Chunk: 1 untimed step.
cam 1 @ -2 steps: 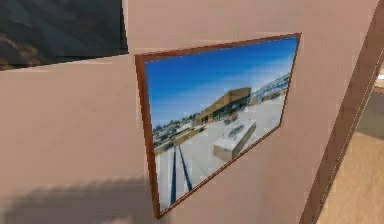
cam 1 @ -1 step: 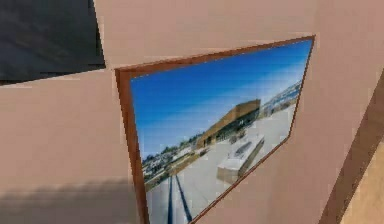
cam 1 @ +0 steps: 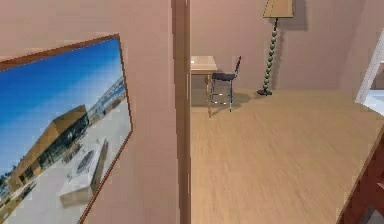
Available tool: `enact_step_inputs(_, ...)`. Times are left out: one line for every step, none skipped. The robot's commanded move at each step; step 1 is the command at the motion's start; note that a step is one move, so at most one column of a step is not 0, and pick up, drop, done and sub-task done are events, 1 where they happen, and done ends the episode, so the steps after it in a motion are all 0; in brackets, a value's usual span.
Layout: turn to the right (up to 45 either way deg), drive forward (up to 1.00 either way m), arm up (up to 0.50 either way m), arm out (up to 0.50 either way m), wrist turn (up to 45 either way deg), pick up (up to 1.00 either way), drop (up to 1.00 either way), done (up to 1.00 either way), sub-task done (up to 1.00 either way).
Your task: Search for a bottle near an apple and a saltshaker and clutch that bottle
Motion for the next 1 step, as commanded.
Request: enact_step_inputs(27.0,0.0,0.0,0.0,0.0,0.0,0.0,0.0,0.0)
